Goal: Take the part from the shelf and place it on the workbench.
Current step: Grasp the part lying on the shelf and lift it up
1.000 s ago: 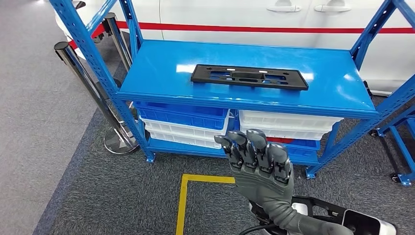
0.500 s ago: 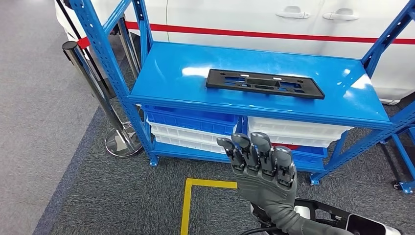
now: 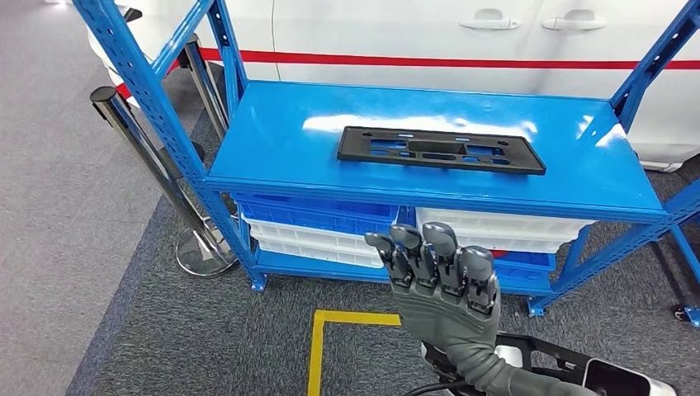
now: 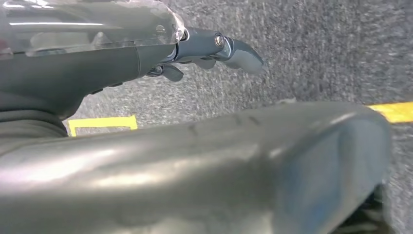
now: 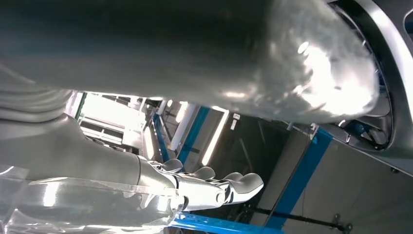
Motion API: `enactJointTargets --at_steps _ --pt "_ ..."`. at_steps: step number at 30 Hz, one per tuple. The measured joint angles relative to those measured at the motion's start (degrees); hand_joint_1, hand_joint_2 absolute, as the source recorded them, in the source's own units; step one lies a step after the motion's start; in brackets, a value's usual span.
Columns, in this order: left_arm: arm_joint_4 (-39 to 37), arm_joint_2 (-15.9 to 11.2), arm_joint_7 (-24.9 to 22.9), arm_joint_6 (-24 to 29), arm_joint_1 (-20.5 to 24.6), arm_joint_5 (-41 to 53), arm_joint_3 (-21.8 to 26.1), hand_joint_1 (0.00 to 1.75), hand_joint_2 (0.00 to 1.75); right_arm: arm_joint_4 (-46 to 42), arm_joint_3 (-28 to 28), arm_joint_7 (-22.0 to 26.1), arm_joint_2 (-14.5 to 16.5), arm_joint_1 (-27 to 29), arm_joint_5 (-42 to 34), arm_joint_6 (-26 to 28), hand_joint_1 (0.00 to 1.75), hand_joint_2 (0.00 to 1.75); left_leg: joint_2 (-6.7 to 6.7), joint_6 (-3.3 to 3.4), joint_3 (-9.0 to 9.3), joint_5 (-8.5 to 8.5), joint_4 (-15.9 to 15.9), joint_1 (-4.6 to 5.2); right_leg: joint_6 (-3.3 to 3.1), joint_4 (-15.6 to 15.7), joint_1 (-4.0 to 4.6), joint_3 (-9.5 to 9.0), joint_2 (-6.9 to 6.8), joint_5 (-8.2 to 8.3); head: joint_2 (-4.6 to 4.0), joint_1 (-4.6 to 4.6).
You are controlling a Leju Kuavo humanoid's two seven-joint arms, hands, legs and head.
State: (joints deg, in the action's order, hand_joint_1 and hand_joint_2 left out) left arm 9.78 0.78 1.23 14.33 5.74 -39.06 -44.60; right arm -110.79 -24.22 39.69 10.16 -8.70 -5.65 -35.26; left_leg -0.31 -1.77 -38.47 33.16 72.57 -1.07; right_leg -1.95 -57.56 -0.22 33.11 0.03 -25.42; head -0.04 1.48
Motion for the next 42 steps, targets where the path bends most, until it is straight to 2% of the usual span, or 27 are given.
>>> enactJointTargets --at_steps 2,3,4,5,8,10,11,13,14,15,16,18,20,22,25,26,28,29,30,31,32,34,35,37,39,41,42 --pt "-0.02 -0.07 0.00 0.04 -0.11 0.00 -0.04 0.00 0.00 0.00 0.00 0.00 0.00 0.01 -0.01 0.03 0.00 0.00 0.03 -0.87 1.80 -4.84 -6.42 -0.74 0.74 -0.20 -0.47 -0.79 0.09 -0.70 0.00 0.01" --pt "-0.03 -0.09 0.01 0.06 -0.12 0.00 -0.09 0.00 0.00 0.01 0.00 0.00 0.00 0.01 -0.02 0.04 0.00 0.00 0.03 -1.21 2.88 -6.51 -9.73 -0.87 1.15 -0.39 -0.63 -1.07 0.08 -1.02 0.00 0.03" --pt "-0.03 -0.10 0.02 0.07 -0.08 0.01 -0.15 0.00 0.00 0.01 0.00 0.00 0.01 -0.01 -0.03 0.06 0.00 0.00 0.07 -1.09 3.60 -7.30 -12.13 -0.84 1.56 -0.62 -0.66 -1.10 0.05 -1.29 0.00 0.10" --pt "-0.03 -0.10 0.03 0.07 -0.04 0.01 -0.21 0.00 0.00 0.01 0.00 0.00 0.01 -0.02 -0.05 0.07 0.00 0.00 0.07 -0.70 3.92 -7.65 -13.34 -0.73 1.96 -0.83 -0.62 -1.03 0.01 -1.51 0.00 0.14" --pt "-0.07 -0.10 0.02 0.07 -0.10 0.02 -0.34 0.00 0.00 -0.02 0.00 0.01 0.00 -0.02 -0.17 0.07 0.00 0.00 0.03 1.12 4.04 -7.76 -13.43 -0.43 2.98 -1.15 -0.64 -0.94 -0.05 -2.08 0.00 0.14" --pt "-0.09 -0.13 0.01 0.07 -0.05 0.02 -0.36 0.00 0.00 -0.11 0.00 0.02 0.00 -0.04 -0.25 0.07 0.00 0.00 0.04 1.87 4.29 -7.74 -13.60 -0.39 3.44 -3.44 -0.89 -0.05 -0.05 -3.61 0.00 0.13" --pt "-0.09 -0.15 0.01 0.07 0.05 0.02 -0.36 0.00 0.00 -0.16 0.01 0.02 0.00 -0.02 -0.27 0.07 0.00 0.00 0.05 2.18 4.37 -7.67 -13.66 -0.33 3.58 -6.34 -0.96 1.40 -0.04 -5.10 -0.01 0.11" --pt "-0.10 -0.17 0.01 0.07 0.18 0.02 -0.36 0.00 0.00 -0.22 0.01 0.02 -0.01 0.07 -0.30 0.07 0.00 0.00 0.04 2.67 4.48 -7.44 -13.65 -0.05 3.66 -14.00 -0.93 5.73 -0.03 -7.96 -0.01 0.11" --pt "-0.11 -0.17 0.01 0.07 0.18 0.02 -0.37 0.00 0.00 -0.22 0.01 0.02 -0.02 0.12 -0.30 0.08 0.00 0.00 0.03 2.82 4.58 -7.33 -13.65 0.12 3.60 -16.74 -0.92 7.52 -0.03 -8.37 -0.01 0.11" --pt "-0.12 -0.17 0.01 0.07 0.17 0.02 -0.37 0.00 0.00 -0.22 0.00 0.02 -0.03 0.16 -0.30 0.08 0.00 0.00 0.00 2.94 4.74 -7.20 -13.65 0.28 3.45 -17.43 -0.88 8.32 -0.03 -7.64 0.00 0.11" --pt "-0.13 -0.17 0.01 0.07 0.17 0.02 -0.38 0.00 0.00 -0.22 0.00 0.02 -0.04 0.18 -0.30 0.09 0.00 0.00 -0.05 2.99 4.98 -7.05 -13.65 0.42 3.15 -15.90 -0.77 7.98 -0.03 -5.90 0.00 0.11" --pt "-0.14 -0.16 0.01 0.07 0.20 0.02 -0.38 0.00 0.00 -0.25 0.00 0.02 -0.04 0.15 -0.30 0.08 0.00 0.00 -0.17 2.94 5.56 -6.70 -13.68 0.59 2.19 -8.51 -0.29 4.85 -0.02 -1.64 0.00 0.13" --pt "-0.14 -0.13 0.01 0.07 0.24 0.02 -0.38 0.00 0.00 -0.30 0.01 0.01 -0.04 0.12 -0.32 0.05 0.00 0.00 -0.20 2.53 5.87 -6.32 -13.75 0.73 1.51 -2.75 0.27 2.29 -0.06 0.14 0.00 0.14" --pt "-0.14 -0.10 -0.01 0.08 0.27 0.01 -0.38 0.00 0.00 -0.34 0.02 0.01 -0.04 0.15 -0.38 -0.02 0.00 0.00 -0.13 1.87 6.02 -6.04 -14.02 0.72 1.29 -1.53 0.57 1.81 -0.02 -0.18 0.00 0.13" --pt "-0.15 -0.14 -0.09 0.21 0.42 0.10 -0.41 0.00 0.00 -0.48 0.02 0.02 -0.04 0.24 -0.47 -0.61 0.00 0.00 -0.01 0.97 6.22 -5.01 -13.17 0.76 0.90 -0.41 0.07 0.67 0.04 0.02 0.00 0.20" --pt "-0.16 -0.16 -0.15 0.28 0.46 0.15 -0.45 0.00 0.00 -0.51 0.02 0.02 -0.03 0.27 -0.50 -0.90 0.00 0.00 0.01 0.75 5.40 -3.81 -11.09 0.75 0.77 -0.04 -0.12 0.19 -0.04 0.09 0.00 0.26" --pt "-0.18 -0.17 -0.31 0.35 0.42 0.22 -0.63 0.00 0.00 -0.45 0.03 0.01 -0.03 0.32 -0.61 -1.42 0.00 0.00 0.01 0.40 1.98 -0.68 -4.33 0.54 0.45 0.09 -0.07 -0.23 -0.13 -0.09 0.00 0.39" --pt "-0.19 -0.17 -0.37 0.36 0.39 0.23 -0.76 0.00 0.00 -0.38 0.04 0.01 -0.04 0.38 -0.66 -1.63 0.00 0.00 0.02 0.21 0.14 0.31 -1.14 0.42 0.37 0.05 -0.03 -0.29 0.00 -0.20 0.00 0.37" --pt "-0.19 -0.17 -0.40 0.36 0.35 0.23 -0.90 0.00 0.00 -0.32 0.04 0.00 -0.05 0.43 -0.71 -1.79 0.00 0.00 0.02 0.02 -1.01 0.29 0.48 0.31 0.35 0.02 0.00 -0.35 0.25 -0.32 0.00 0.37" --pt "-0.19 -0.18 -0.39 0.36 0.32 0.24 -1.04 0.00 0.00 -0.26 0.04 0.00 -0.07 0.46 -0.75 -1.89 0.00 0.00 0.01 -0.14 -1.20 -0.83 0.11 0.19 0.42 -0.04 -0.01 -0.45 0.62 -0.46 0.00 0.37" --pt "-0.19 -0.20 -0.34 0.36 0.28 0.23 -1.15 0.00 0.00 -0.21 0.04 0.00 -0.08 0.49 -0.80 -1.93 0.00 0.00 -0.08 -0.24 -0.24 -2.93 -2.53 0.05 0.55 -0.13 -0.04 -0.60 1.07 -0.63 0.00 0.38" --pt "-0.21 -0.28 -0.15 0.34 0.25 0.19 -1.27 0.00 0.00 -0.09 0.04 0.00 -0.09 0.47 -0.93 -2.01 0.00 0.00 -1.11 -0.12 2.92 -6.78 -9.94 -0.18 0.94 -0.54 -0.06 -0.76 1.96 -1.11 0.00 0.38" --pt "-0.24 -0.32 -0.02 0.31 0.26 0.13 -1.29 0.00 0.00 0.00 0.04 0.00 -0.10 0.45 -0.99 -2.05 0.00 0.00 -1.65 0.09 4.11 -7.64 -12.50 -0.21 1.20 -0.76 -0.07 -0.68 2.41 -1.28 0.00 0.38" --pt "-0.27 -0.37 0.22 0.22 0.30 -0.03 -1.30 0.00 0.00 0.15 0.04 0.00 -0.10 0.45 -1.05 -2.27 0.00 0.00 -2.07 0.67 4.89 -7.44 -13.92 0.00 1.80 -0.96 -0.18 -0.39 3.11 -1.38 0.00 0.35" --pt "-0.27 -0.34 0.37 0.16 0.36 -0.20 -1.30 0.00 0.00 0.18 0.04 0.00 -0.09 0.48 -1.05 -2.67 0.00 0.00 -1.37 1.36 5.09 -7.52 -14.29 -0.04 2.41 -1.09 -0.31 -0.29 3.40 -1.54 -0.01 0.33" --pt "-0.27 -0.30 0.48 0.14 0.39 -0.30 -1.30 0.00 0.00 0.17 0.04 0.01 -0.09 0.43 -1.01 -2.91 0.00 0.00 -0.53 2.04 5.51 -7.63 -14.82 -0.25 2.94 -3.60 -0.28 0.83 2.42 -3.08 -0.01 0.16" --pt "-0.27 -0.28 0.54 0.14 0.38 -0.33 -1.30 0.00 0.00 0.18 0.04 0.02 -0.09 0.44 -0.98 -2.92 0.00 0.00 -0.07 2.29 5.68 -7.59 -14.95 -0.25 3.12 -6.58 -0.34 2.32 1.65 -4.58 -0.01 0.07"
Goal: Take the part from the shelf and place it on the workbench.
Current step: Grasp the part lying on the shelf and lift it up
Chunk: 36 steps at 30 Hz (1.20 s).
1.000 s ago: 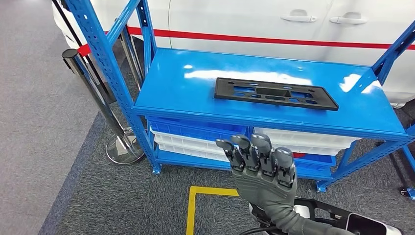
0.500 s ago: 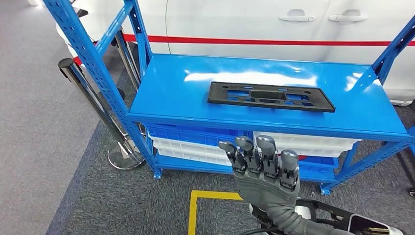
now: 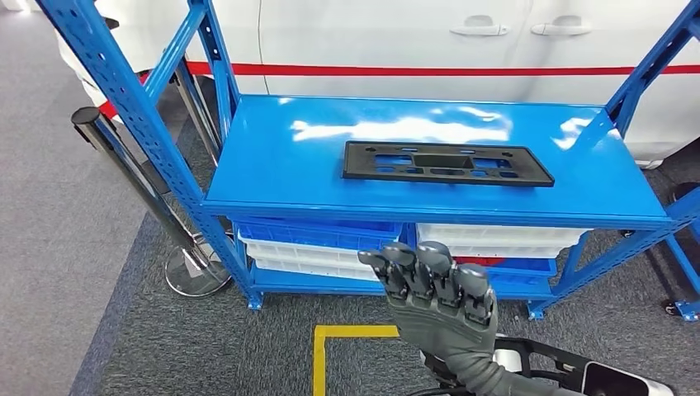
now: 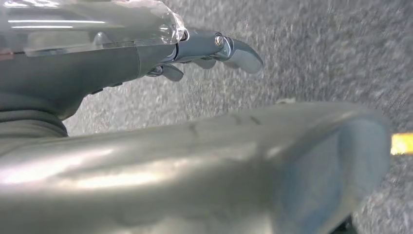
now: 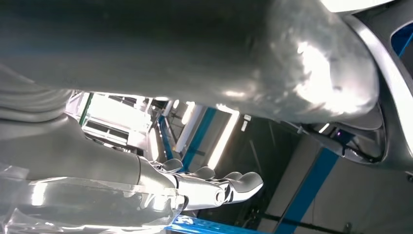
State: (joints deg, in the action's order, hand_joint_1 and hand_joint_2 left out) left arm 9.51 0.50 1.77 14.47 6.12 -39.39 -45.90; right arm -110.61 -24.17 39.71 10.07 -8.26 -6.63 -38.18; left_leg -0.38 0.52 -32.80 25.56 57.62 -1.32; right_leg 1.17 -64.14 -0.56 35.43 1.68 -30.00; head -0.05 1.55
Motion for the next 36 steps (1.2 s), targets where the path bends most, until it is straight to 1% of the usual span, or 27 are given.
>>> enactJointTargets --at_steps 2,3,4,5,6,7,8,9,10,12,14,16,17,18,19,20,21,23,25,27,28,30,31,33,34,35,36 --pt "0.00 0.00 0.09 0.00 -0.06 -0.04 0.00 0.00 0.00 0.07 0.00 0.00 -0.01 0.02 0.07 0.05 0.00 0.00 0.97 0.33 0.13 0.21 -0.01 0.09 0.29 -7.40 -0.13 4.17 -0.82 -2.92 0.01 -0.10" --pt "0.00 0.00 0.12 0.01 -0.10 -0.09 0.00 0.00 0.00 0.13 0.00 0.00 -0.02 0.06 0.13 0.10 0.00 0.00 1.48 0.37 0.21 0.32 0.00 0.12 0.39 -9.76 -0.24 5.66 -0.97 -3.32 0.01 -0.10" --pt "0.00 0.00 0.15 0.01 -0.12 -0.13 0.00 0.00 0.00 0.20 0.01 -0.01 -0.02 0.07 0.19 0.14 0.00 0.00 2.00 0.33 0.34 0.46 0.02 0.12 0.46 -10.09 -0.34 6.13 -1.15 -2.58 0.01 -0.09" --pt "0.00 0.02 0.19 0.01 -0.12 -0.15 0.00 0.00 0.00 0.26 0.01 -0.01 -0.03 0.06 0.28 0.18 0.00 0.00 2.48 0.22 0.55 0.64 0.05 0.10 0.49 -8.17 -0.43 5.38 -1.47 -0.84 0.01 -0.10" --pt "0.00 0.03 0.22 0.01 -0.12 -0.17 0.00 0.00 0.00 0.30 0.01 0.00 -0.03 0.04 0.37 0.23 0.00 0.00 2.93 0.04 0.82 0.86 0.11 0.09 0.45 -4.66 -0.50 3.70 -2.21 1.41 0.01 -0.10" --pt "0.00 0.04 0.26 0.00 -0.12 -0.16 0.00 0.00 0.00 0.32 0.01 0.00 -0.04 -0.02 0.47 0.34 0.00 0.00 3.33 -0.27 1.08 1.15 0.23 0.21 0.39 -0.77 -0.37 1.82 -3.55 3.12 0.01 -0.12" --pt "0.00 0.05 0.29 0.00 -0.12 -0.15 -0.01 0.00 0.00 0.34 0.01 0.00 -0.04 -0.11 0.59 0.52 0.00 0.00 3.68 -0.61 1.28 1.45 0.37 0.37 0.13 2.27 -0.21 0.39 -4.60 4.21 0.01 -0.10" --pt "0.00 0.04 0.30 -0.01 -0.13 -0.11 -0.01 0.00 0.00 0.35 0.00 0.00 -0.04 -0.18 0.68 0.77 0.00 0.00 4.08 -0.96 1.44 1.69 0.44 0.56 -0.17 4.07 -0.04 -0.39 -5.35 4.59 0.01 -0.05" --pt "0.00 0.02 0.30 -0.02 -0.14 -0.07 -0.02 0.00 0.00 0.36 0.01 0.00 -0.04 -0.23 0.75 1.01 0.00 0.00 4.55 -1.30 1.57 1.89 0.45 0.72 -0.54 4.70 0.20 -0.54 -5.48 4.41 0.01 0.00" --pt "0.00 0.00 0.29 -0.09 -0.08 0.02 -0.06 0.00 0.00 0.35 0.01 0.00 -0.05 -0.23 0.80 1.30 0.00 0.00 5.48 -1.91 1.84 2.20 0.36 0.64 -1.34 4.83 0.24 -0.42 -4.22 4.48 0.00 0.08" --pt "0.00 -0.01 0.28 -0.17 0.06 0.10 -0.14 0.00 0.00 0.30 0.01 0.00 -0.06 -0.28 0.81 1.33 0.00 0.00 4.33 -2.41 1.28 3.80 2.23 0.37 -2.02 5.02 0.13 -0.51 -3.09 4.61 0.00 0.11" --pt "0.00 -0.02 0.22 -0.23 0.02 0.17 -0.27 0.00 0.00 0.28 0.01 0.01 -0.07 -0.32 0.81 1.33 0.00 0.00 2.08 -2.54 -1.48 7.25 8.39 0.25 -2.55 5.09 0.14 -0.57 -2.03 4.64 0.01 0.15" --pt "0.00 -0.02 0.14 -0.23 -0.07 0.18 -0.34 0.00 0.00 0.30 0.00 0.00 -0.08 -0.28 0.82 1.32 0.00 0.00 1.48 -2.49 -3.43 8.88 12.34 0.26 -2.72 5.08 0.26 -0.57 -1.43 4.61 0.01 0.15" --pt "0.00 -0.02 0.04 -0.24 -0.15 0.18 -0.40 0.00 0.00 0.31 0.00 -0.01 -0.09 -0.24 0.83 1.31 0.00 0.00 1.18 -2.41 -5.08 9.73 15.45 0.28 -2.83 5.06 0.41 -0.60 -0.73 4.59 0.01 0.14" --pt "0.00 -0.02 -0.08 -0.24 -0.20 0.18 -0.44 0.00 0.00 0.32 0.00 -0.01 -0.09 -0.20 0.83 1.30 0.00 0.00 1.02 -2.26 -5.95 9.47 16.77 0.30 -2.89 5.04 0.57 -0.66 0.04 4.57 0.01 0.14" --pt "0.00 -0.02 -0.16 -0.24 -0.23 0.17 -0.46 0.00 0.00 0.32 0.00 -0.02 -0.10 -0.19 0.84 1.28 0.00 0.00 0.88 -2.02 -5.77 8.03 15.77 0.34 -2.91 5.03 0.71 -0.78 0.85 4.55 0.01 0.14" --pt "0.00 -0.03 -0.22 -0.24 -0.22 0.15 -0.47 0.00 0.00 0.32 0.00 -0.02 -0.10 -0.19 0.84 1.27 0.00 0.00 0.52 -1.68 -4.61 5.79 12.70 0.43 -2.92 5.02 0.82 -0.95 1.64 4.53 0.01 0.14" --pt "-0.05 -0.14 -0.31 -0.22 -0.21 0.09 -0.48 0.00 0.00 0.32 0.00 -0.02 -0.11 -0.22 0.84 1.24 0.00 0.00 -1.63 -0.77 -1.63 2.00 5.21 0.58 -2.82 4.96 0.91 -1.11 2.98 4.45 0.01 0.10" --pt "-0.14 -0.31 -0.37 -0.23 -0.16 0.04 -0.49 0.00 0.00 0.33 0.00 -0.01 -0.13 -0.24 0.84 1.22 0.00 0.00 -3.32 -0.23 -0.11 1.05 1.57 0.83 -2.32 4.87 0.64 -0.83 4.05 4.49 0.01 0.07" --pt "-0.17 -0.30 -0.39 -0.24 -0.07 0.01 -0.50 0.00 0.00 0.33 0.00 -0.01 -0.14 -0.22 0.75 1.26 0.00 0.00 -2.79 0.01 0.32 1.02 0.85 0.99 -1.51 4.97 0.33 -0.58 4.99 4.67 0.01 0.07" --pt "-0.17 -0.21 -0.39 -0.24 -0.05 -0.03 -0.51 0.00 0.00 0.32 0.00 -0.01 -0.15 -0.20 0.64 1.29 0.00 0.00 -2.30 0.21 0.58 0.82 0.39 0.95 -1.18 4.80 0.33 -0.52 4.56 4.54 0.01 0.04" --pt "-0.17 -0.04 -0.39 -0.23 -0.10 -0.27 -0.51 0.00 0.00 0.33 0.00 0.00 -0.18 -0.25 0.26 1.31 0.00 0.00 -1.30 0.73 1.13 0.41 -0.54 0.70 -0.60 2.00 0.45 0.75 1.98 2.68 0.01 -0.16" --pt "-0.18 -0.02 -0.40 -0.21 -0.20 -0.48 -0.51 0.00 0.00 0.37 0.00 0.00 -0.20 -0.24 0.13 1.28 0.00 0.00 -0.84 0.88 1.29 0.34 -0.72 0.75 -0.39 -0.96 0.36 2.16 0.38 1.02 0.00 -0.26" --pt "-0.19 -0.02 -0.49 -0.16 -0.49 -0.82 -0.50 0.00 0.00 0.51 0.00 0.00 -0.26 -0.14 0.06 1.29 0.00 0.00 -0.05 1.04 1.33 0.43 -0.71 0.82 0.10 -7.51 -0.02 5.54 -0.88 -1.76 0.00 -0.35" --pt "-0.20 0.00 -0.56 -0.11 -0.62 -0.92 -0.50 0.00 0.00 0.62 0.00 -0.01 -0.29 -0.06 0.15 1.37 0.00 0.00 0.26 1.02 1.33 0.50 -0.66 0.82 0.33 -9.09 -0.24 6.41 -1.03 -1.87 0.00 -0.37" --pt "-0.19 0.03 -0.64 -0.09 -0.69 -0.96 -0.50 0.00 0.00 0.74 0.00 0.00 -0.31 -0.03 0.30 1.62 0.00 0.00 0.49 0.96 1.36 0.58 -0.60 0.80 0.51 -8.75 -0.46 6.29 -1.12 -0.98 0.01 -0.36" --pt "-0.19 0.09 -0.70 -0.03 -0.71 -0.99 -0.50 0.00 0.00 0.87 0.00 0.00 -0.32 -0.04 0.47 2.03 0.00 0.00 0.61 0.84 1.41 0.70 -0.51 0.76 0.62 -6.24 -0.64 5.00 -1.24 0.77 0.01 -0.37"
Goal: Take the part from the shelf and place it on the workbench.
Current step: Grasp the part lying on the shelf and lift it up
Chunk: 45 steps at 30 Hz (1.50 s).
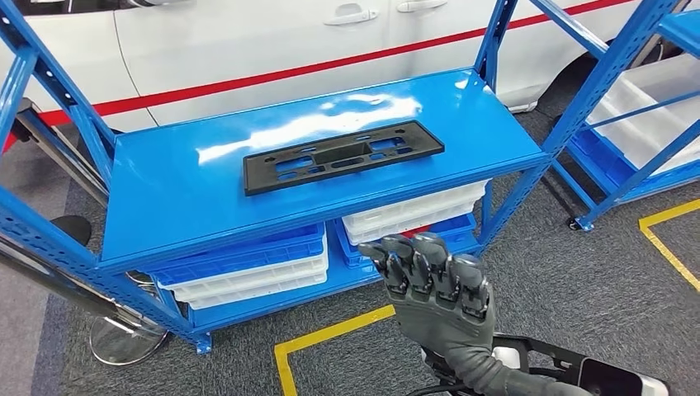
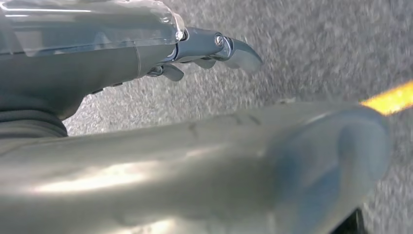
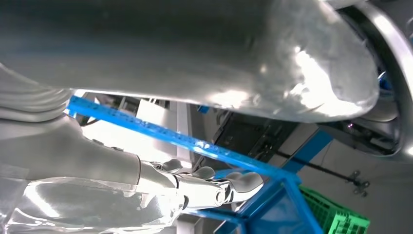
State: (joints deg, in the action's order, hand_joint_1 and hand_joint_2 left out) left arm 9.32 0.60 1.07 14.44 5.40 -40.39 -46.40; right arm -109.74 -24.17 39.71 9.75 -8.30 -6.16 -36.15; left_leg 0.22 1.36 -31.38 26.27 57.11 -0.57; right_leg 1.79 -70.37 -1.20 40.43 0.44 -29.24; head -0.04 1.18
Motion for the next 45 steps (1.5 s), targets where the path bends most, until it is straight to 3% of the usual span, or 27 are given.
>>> enactJointTargets --at_steps 1,3,8,10,12,13,14,15,18,20,24,26,28,29,30,31,32,34,36,38,40,43,44,45 --pt "0.01 0.07 -0.04 0.07 0.01 -0.01 0.00 0.00 0.00 0.16 0.00 -0.01 -0.01 -0.04 0.15 0.48 0.00 0.00 0.07 -0.17 0.07 0.15 0.13 -0.03 0.02 3.72 -0.12 -1.98 -0.21 1.89 0.00 -0.01" --pt "0.01 0.20 -0.17 0.20 0.04 -0.03 0.00 0.00 0.00 0.50 -0.02 -0.01 -0.01 -0.16 0.33 1.29 0.00 0.00 0.10 -0.75 0.05 0.54 0.49 0.11 -0.34 9.90 0.09 -5.19 -0.56 3.92 0.00 0.01" --pt "0.01 0.29 -0.77 0.28 0.03 -0.56 0.00 0.00 0.00 1.22 -0.24 -0.02 0.01 -0.22 0.26 1.88 0.00 0.00 0.26 -2.31 -0.10 1.25 1.01 -0.05 -1.96 11.84 0.51 -5.97 -0.39 4.02 -0.01 0.05" --pt "0.01 0.33 -0.89 0.33 0.01 -0.81 0.00 0.00 0.00 1.51 -0.50 -0.02 0.02 -0.33 0.06 1.75 0.00 0.00 0.20 -2.72 -1.89 3.70 5.01 -0.18 -2.64 12.26 0.31 -6.27 -0.42 4.12 0.00 0.09" --pt "0.01 0.41 -0.96 0.39 -0.09 -0.98 0.00 0.00 0.00 2.07 -0.73 -0.02 0.01 -0.44 -0.26 1.46 0.00 0.00 0.17 -2.88 -5.53 7.04 12.43 -0.22 -3.00 12.26 0.45 -6.35 -0.42 4.01 0.00 0.11" --pt "0.01 0.47 -0.98 0.41 -0.13 -1.02 0.00 0.00 0.00 2.46 -0.80 -0.02 0.00 -0.47 -0.43 1.36 0.00 0.00 0.17 -2.93 -7.13 7.86 15.42 -0.23 -3.09 12.23 0.53 -6.37 -0.39 3.96 -0.01 0.10" --pt "0.01 0.54 -0.99 0.42 -0.16 -1.03 0.00 0.00 0.00 2.89 -0.85 -0.02 -0.03 -0.50 -0.62 1.29 0.00 0.00 0.17 -2.94 -7.92 7.57 16.60 -0.23 -3.12 12.19 0.57 -6.42 -0.33 3.89 -0.01 0.10" --pt "0.01 0.60 -0.98 0.43 -0.17 -1.03 0.00 0.00 0.00 3.31 -0.87 -0.02 -0.07 -0.58 -0.76 1.26 0.00 0.00 0.17 -2.93 -7.65 6.19 15.54 -0.25 -3.09 12.12 0.58 -6.49 -0.24 3.82 -0.01 0.10" --pt "0.01 0.68 -0.92 0.43 -0.15 -1.03 0.00 0.00 0.00 4.28 -0.91 -0.02 -0.26 -0.95 -1.04 1.30 0.00 0.00 0.11 -2.58 -3.24 0.82 5.25 -0.27 -2.54 11.70 0.64 -6.66 0.07 3.39 0.00 0.09" --pt "0.01 0.77 -0.90 0.43 -0.13 -1.03 0.00 0.00 0.00 4.62 -0.92 -0.01 -0.33 -1.09 -1.09 1.33 0.00 0.00 0.00 -2.03 -1.80 0.17 1.92 -0.12 -1.92 11.50 0.78 -6.56 0.18 3.20 0.00 0.03" --pt "0.01 0.96 -0.90 0.44 -0.23 -1.03 0.00 0.00 0.00 5.27 -0.92 -0.02 -0.49 -1.39 -1.14 1.93 0.00 0.00 0.04 -0.56 -1.36 0.00 1.20 0.02 -0.68 10.64 0.58 -6.32 0.07 2.46 0.00 0.01" --pt "0.01 1.10 -0.90 0.43 -0.13 -1.04 0.00 0.00 0.00 5.88 -0.93 -0.02 -0.75 -1.64 -1.15 2.34 0.00 0.00 0.12 0.05 -1.10 -0.09 0.91 0.00 -0.30 5.56 0.45 -3.92 -0.09 -0.34 0.00 -0.01" --pt "0.01 1.32 -0.92 0.43 -0.11 -1.05 0.00 0.00 0.00 6.70 -0.95 -0.02 -1.08 -1.73 -1.23 2.40 0.00 0.00 0.15 0.41 -1.02 0.06 0.93 0.17 -0.12 -1.76 0.46 0.01 -0.12 -3.26 0.00 -0.01" --pt "0.01 1.41 -0.93 0.43 -0.14 -1.06 0.00 0.00 0.00 7.10 -0.95 -0.02 -1.24 -1.72 -1.28 2.40 0.00 0.00 0.14 0.49 -0.93 0.16 0.94 0.26 -0.13 -3.78 0.45 1.26 -0.12 -3.44 0.00 -0.01" --pt "0.01 1.51 -0.96 0.43 -0.17 -1.07 0.00 0.00 0.00 7.44 -0.96 -0.02 -1.37 -1.72 -1.33 2.41 0.00 0.00 0.10 0.54 -0.79 0.28 0.95 0.34 -0.24 -3.76 0.47 1.52 -0.12 -2.53 0.00 -0.01" --pt "0.01 1.63 -0.97 0.44 -0.18 -1.07 0.00 0.00 0.00 7.71 -0.96 -0.02 -1.48 -1.74 -1.36 2.48 0.00 0.00 0.05 0.54 -0.54 0.44 0.95 0.41 -0.49 -1.43 0.52 0.58 -0.13 -0.62 0.00 -0.01" --pt "0.01 1.79 -0.99 0.45 -0.17 -1.08 0.00 0.00 0.00 7.92 -0.96 -0.02 -1.57 -1.76 -1.37 2.60 0.00 0.00 0.00 0.48 -0.27 0.64 0.93 0.47 -0.88 2.38 0.68 -1.13 -0.17 1.69 0.00 -0.02" --pt "0.01 2.17 -1.02 0.46 -0.13 -1.04 0.00 0.00 0.00 8.28 -0.99 -0.06 -1.68 -1.88 -1.19 3.18 0.00 0.00 -0.04 0.16 0.08 1.05 0.99 0.65 -1.75 9.25 1.20 -4.31 -0.41 4.48 0.00 -0.02" --pt "0.01 2.50 -1.06 0.42 -0.10 -0.93 -0.01 0.00 0.00 8.58 -1.12 -0.31 -1.77 -2.00 -0.81 4.15 0.00 0.00 0.04 -0.38 0.10 1.29 0.93 0.67 -2.22 11.43 1.64 -5.18 -0.51 4.53 0.00 0.00" --pt "0.01 2.64 -1.07 0.32 -0.01 -0.70 -0.03 0.00 0.00 8.78 -1.37 -0.83 -1.85 -2.06 -0.64 5.21 0.00 0.00 0.14 -1.01 0.31 1.59 0.86 0.58 -2.50 12.15 1.52 -5.57 -0.39 4.56 0.00 0.02" --pt "0.01 2.66 -1.02 0.29 0.19 -0.56 -0.07 0.00 0.00 8.84 -1.67 -1.28 -1.90 -2.26 -0.78 5.88 0.00 0.00 0.09 -1.56 -0.49 3.07 3.12 0.56 -2.93 12.99 1.15 -6.38 -0.40 4.58 0.00 0.09" --pt "0.01 2.61 -0.98 0.51 0.35 -0.86 -0.09 0.00 0.00 9.07 -2.13 -1.45 -1.99 -2.62 -1.24 5.71 0.00 0.00 0.01 -2.24 -5.96 7.23 13.43 0.18 -3.44 13.28 1.07 -7.12 -0.47 4.19 0.00 0.19" --pt "0.01 2.59 -0.99 0.57 0.34 -0.98 -0.09 0.00 0.00 9.25 -2.28 -1.48 -2.04 -2.70 -1.45 5.50 0.00 0.00 0.02 -2.45 -7.61 7.63 16.03 0.01 -3.47 13.25 1.06 -7.30 -0.42 4.01 0.00 0.19" --pt "0.01 2.57 -1.01 0.56 0.33 -1.03 -0.09 0.00 0.00 9.44 -2.40 -1.54 -2.08 -2.81 -1.67 5.32 0.00 0.00 0.02 -2.64 -8.33 6.90 16.61 -0.16 -3.42 13.19 1.02 -7.49 -0.33 3.81 0.00 0.19"
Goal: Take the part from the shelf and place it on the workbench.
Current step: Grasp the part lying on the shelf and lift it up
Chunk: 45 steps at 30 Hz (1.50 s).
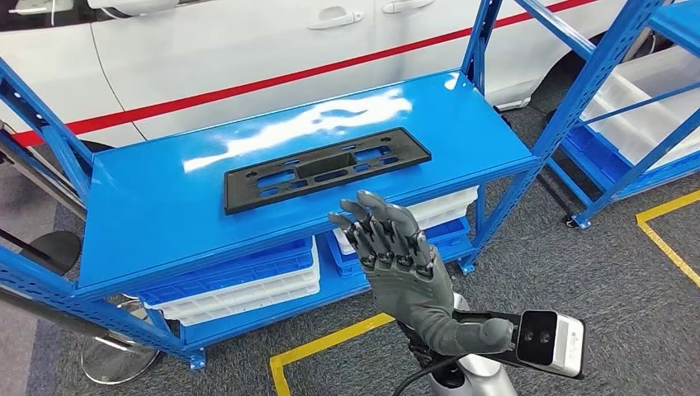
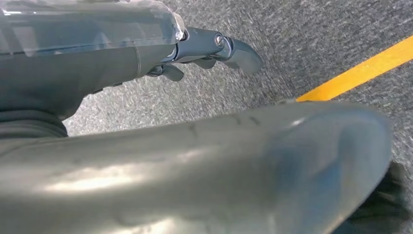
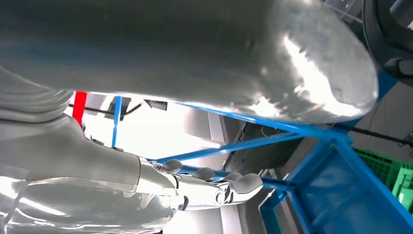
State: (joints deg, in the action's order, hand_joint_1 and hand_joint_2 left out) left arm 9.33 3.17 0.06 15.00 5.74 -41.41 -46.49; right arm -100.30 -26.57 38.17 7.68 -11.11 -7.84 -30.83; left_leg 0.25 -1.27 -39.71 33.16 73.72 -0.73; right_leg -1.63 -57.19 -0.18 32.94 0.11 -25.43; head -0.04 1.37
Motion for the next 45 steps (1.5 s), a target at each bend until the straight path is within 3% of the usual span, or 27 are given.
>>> enactJointTargets --at_steps 1,3,5,8,10,13,14,15,16,17,18,20,22,25,26,28,30,31,32,33,35,36,40,42,44,45 --pt "0.00 0.00 -0.02 -0.04 0.01 -0.06 0.00 0.00 0.00 0.18 -0.07 -0.12 -0.03 -0.15 -0.19 -0.10 0.00 0.00 0.01 -0.16 0.35 -1.77 -1.62 -0.18 0.13 -0.11 -0.06 -0.24 0.12 -0.24 0.00 0.01" --pt "-0.01 0.02 -0.07 -0.05 0.07 -0.30 0.00 0.00 0.00 0.53 -0.09 -0.56 -0.04 -0.51 -0.54 -0.16 0.00 0.00 0.00 -0.35 3.17 -6.15 -8.77 -0.50 0.58 -0.52 -0.11 -0.70 0.29 -0.90 0.00 -0.01" --pt "0.00 0.07 -0.09 0.05 0.18 -0.56 0.01 0.00 0.00 0.91 -0.09 -0.96 -0.05 -0.83 -0.77 0.01 0.00 0.00 -0.13 0.00 5.32 -7.87 -13.86 -0.45 1.23 -1.06 -0.02 -0.73 0.38 -1.50 0.00 -0.04" --pt "-0.01 0.20 -0.10 0.21 0.08 -0.85 0.01 0.00 0.00 1.47 -0.09 -1.55 -0.05 -1.11 -0.83 0.74 0.00 0.00 -0.27 1.10 5.67 -7.57 -14.79 -0.11 2.18 -1.19 -0.11 -0.62 0.36 -1.84 0.00 -0.08" --pt "-0.01 0.30 -0.08 0.36 0.06 -1.01 0.01 0.00 0.00 1.83 -0.09 -1.92 -0.06 -1.34 -0.94 1.18 0.00 0.00 -0.27 1.79 6.04 -7.60 -15.18 -0.13 2.75 -2.73 -0.31 -0.09 0.28 -2.94 0.00 -0.10" --pt "0.00 0.37 -0.06 0.68 0.20 -1.22 0.02 0.00 0.00 2.64 -0.09 -2.04 -0.11 -1.56 -1.09 1.94 0.00 0.00 -0.21 2.53 6.51 -7.31 -15.40 -0.08 3.21 -12.34 -0.50 5.00 0.21 -7.04 0.00 -0.13" --pt "-0.01 0.37 -0.06 0.81 0.18 -1.35 0.02 0.00 0.00 3.01 -0.09 -2.07 -0.15 -1.55 -1.12 2.22 0.00 0.00 -0.21 2.67 6.66 -7.16 -15.39 -0.01 3.25 -15.52 -0.54 7.00 0.20 -7.78 0.00 -0.13" --pt "-0.01 0.37 -0.06 0.91 0.13 -1.45 0.02 0.00 0.00 3.34 -0.09 -2.10 -0.19 -1.53 -1.15 2.42 0.00 0.00 -0.23 2.74 6.87 -6.98 -15.39 0.05 3.22 -16.98 -0.57 8.21 0.20 -7.46 0.00 -0.13" --pt "-0.02 0.37 -0.06 0.95 0.08 -1.54 0.02 0.00 0.00 3.61 -0.09 -2.14 -0.24 -1.54 -1.18 2.60 0.00 0.00 -0.28 2.74 7.16 -6.77 -15.38 0.09 3.10 -16.34 -0.57 8.37 0.20 -6.08 0.00 -0.13" --pt "-0.02 0.38 -0.06 0.97 0.06 -1.60 0.02 0.00 0.00 3.80 -0.09 -2.27 -0.27 -1.55 -1.22 2.78 0.00 0.00 -0.35 2.69 7.53 -6.53 -15.38 0.11 2.89 -13.67 -0.54 7.47 0.20 -3.89 0.00 -0.13" --pt "-0.02 0.40 -0.06 0.97 0.06 -1.61 0.02 0.00 0.00 3.90 -0.09 -2.45 -0.28 -1.57 -1.29 2.93 0.00 0.00 -0.41 2.56 7.91 -6.26 -15.40 0.12 2.59 -9.76 -0.47 5.92 0.16 -1.53 0.00 -0.14" --pt "-0.02 0.44 -0.06 0.98 0.11 -1.63 0.02 0.00 0.00 4.02 -0.09 -2.81 -0.29 -1.60 -1.43 3.12 0.00 0.00 -0.53 2.03 8.35 -5.72 -15.35 0.29 2.07 -3.48 -0.10 3.20 0.08 0.90 0.00 -0.11" --pt "-0.02 0.46 -0.07 0.98 0.13 -1.67 0.02 0.00 0.00 4.10 -0.09 -2.91 -0.29 -1.60 -1.53 3.14 0.00 0.00 -0.52 1.40 8.48 -5.40 -15.47 0.39 1.71 -1.85 0.26 2.49 0.16 0.72 0.00 -0.08" --pt "-0.01 0.46 -0.07 0.99 0.23 -1.71 0.02 0.00 0.00 4.14 -0.08 -2.92 -0.27 -1.61 -1.64 3.14 0.00 0.00 -0.42 0.57 8.36 -4.36 -14.44 0.32 0.95 -1.05 -0.07 1.77 0.29 0.63 0.00 -0.02" --pt "-0.01 0.46 -0.06 1.00 0.26 -1.71 0.02 0.00 0.00 4.14 -0.08 -2.92 -0.26 -1.63 -1.66 3.14 0.00 0.00 -0.42 0.37 7.52 -3.29 -12.48 0.29 0.64 -0.75 -0.21 1.39 0.23 0.58 0.00 0.01" --pt "-0.02 0.46 -0.06 1.00 0.21 -1.71 0.02 0.00 0.00 4.26 -0.07 -2.92 -0.26 -1.63 -1.67 3.14 0.00 0.00 -0.42 0.09 3.79 -0.23 -5.35 0.15 0.12 -0.66 -0.10 0.94 0.08 0.25 0.00 0.07" --pt "-0.02 0.46 -0.06 1.00 0.05 -1.72 0.02 0.00 0.00 4.48 -0.07 -2.94 -0.27 -1.54 -1.71 3.16 0.00 0.00 -0.41 -0.15 0.18 0.92 0.31 0.08 -0.08 -0.75 0.01 0.63 0.13 -0.13 0.00 0.07" --pt "-0.02 0.46 -0.05 1.00 -0.04 -1.72 0.02 0.00 0.00 4.55 -0.07 -2.96 -0.27 -1.46 -1.75 3.19 0.00 0.00 -0.41 -0.22 -0.26 -0.17 0.24 0.06 -0.04 -0.83 0.01 0.40 0.21 -0.37 0.00 0.07" --pt "-0.02 0.46 -0.03 1.00 -0.10 -1.73 0.02 0.00 0.00 4.60 -0.07 -2.97 -0.27 -1.34 -1.82 3.23 0.00 0.00 -0.41 -0.23 0.43 -2.26 -2.08 0.04 0.05 -0.95 0.00 0.10 0.31 -0.66 0.00 0.07" --pt "-0.02 0.45 -0.01 1.01 -0.13 -1.75 0.02 0.00 0.00 4.63 -0.07 -2.98 -0.27 -1.20 -1.91 3.32 0.00 0.00 -0.41 -0.17 1.94 -4.79 -5.93 0.01 0.20 -1.10 -0.02 -0.26 0.39 -1.01 -0.01 0.07" --pt "-0.02 0.44 0.07 1.04 -0.08 -1.80 0.02 0.00 0.00 4.72 -0.07 -3.05 -0.28 -0.93 -2.22 3.65 0.00 0.00 -0.46 0.25 4.83 -7.53 -12.48 0.13 0.71 -1.51 0.14 -0.61 0.48 -1.70 -0.01 0.07" --pt "-0.02 0.44 0.08 1.06 -0.07 -1.82 0.02 0.00 0.00 4.79 -0.07 -3.25 -0.28 -0.80 -2.50 3.87 0.00 0.00 -0.49 0.56 5.53 -7.79 -14.04 0.21 0.99 -1.64 0.19 -0.62 0.50 -1.91 -0.01 0.04" --pt "-0.02 0.47 0.09 1.09 -0.29 -1.92 0.02 0.00 0.00 4.92 -0.07 -5.34 -0.29 -0.34 -4.31 5.08 0.00 0.00 -0.49 1.94 6.15 -7.49 -15.04 0.21 2.08 -2.41 0.05 -0.44 0.46 -2.75 0.00 -0.05" --pt "-0.02 0.50 0.15 1.10 -0.27 -2.03 0.02 0.00 0.00 4.97 -0.07 -6.78 -0.34 -0.12 -5.23 6.30 0.00 0.00 -0.41 2.54 6.61 -7.44 -15.45 0.08 2.55 -7.07 -0.11 1.79 0.36 -5.11 0.00 -0.12" --pt "-0.02 0.50 0.24 1.11 -0.22 -2.16 0.02 0.00 0.00 5.20 -0.07 -8.06 -0.48 0.29 -6.00 7.49 0.00 0.00 -0.38 2.88 6.84 -7.20 -15.49 0.12 2.83 -14.33 -0.24 5.93 0.30 -7.85 0.00 -0.15" --pt "-0.02 0.50 0.27 1.10 -0.26 -2.26 0.02 0.00 0.00 5.40 -0.08 -8.62 -0.61 0.55 -6.34 7.90 0.00 0.00 -0.39 2.93 6.96 -7.06 -15.48 0.13 2.93 -16.85 -0.33 7.64 0.29 -8.22 0.00 -0.15"
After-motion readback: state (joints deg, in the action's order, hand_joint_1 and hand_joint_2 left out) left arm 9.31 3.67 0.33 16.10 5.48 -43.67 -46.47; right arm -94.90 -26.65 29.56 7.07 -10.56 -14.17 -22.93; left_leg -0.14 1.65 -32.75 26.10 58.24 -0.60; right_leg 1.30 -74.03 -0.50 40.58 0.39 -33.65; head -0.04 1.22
